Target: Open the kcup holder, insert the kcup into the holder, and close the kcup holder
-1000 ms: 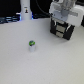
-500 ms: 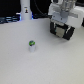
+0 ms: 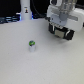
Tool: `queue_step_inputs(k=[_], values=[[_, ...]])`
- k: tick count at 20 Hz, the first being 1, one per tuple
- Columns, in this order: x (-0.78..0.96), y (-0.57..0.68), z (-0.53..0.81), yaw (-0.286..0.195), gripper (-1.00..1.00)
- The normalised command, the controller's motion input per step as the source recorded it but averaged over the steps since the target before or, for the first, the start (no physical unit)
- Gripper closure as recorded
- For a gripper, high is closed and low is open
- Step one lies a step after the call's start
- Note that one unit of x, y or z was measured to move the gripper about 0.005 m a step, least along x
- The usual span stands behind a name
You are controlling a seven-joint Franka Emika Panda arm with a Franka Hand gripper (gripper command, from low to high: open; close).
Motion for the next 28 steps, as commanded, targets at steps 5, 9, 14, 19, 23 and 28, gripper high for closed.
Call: queue_step_inputs(k=[5, 9, 14, 19, 23, 28], values=[[0.92, -0.36, 0.23, -0.086, 1.00], [0.89, -0.33, 0.24, -0.051, 1.00], [0.85, -0.38, 0.24, -0.080, 1.00], [0.67, -0.36, 0.18, -0.068, -1.00], [0.59, -0.36, 0.23, -0.085, 1.00], [0.08, -0.10, 0.33, -0.062, -1.00]])
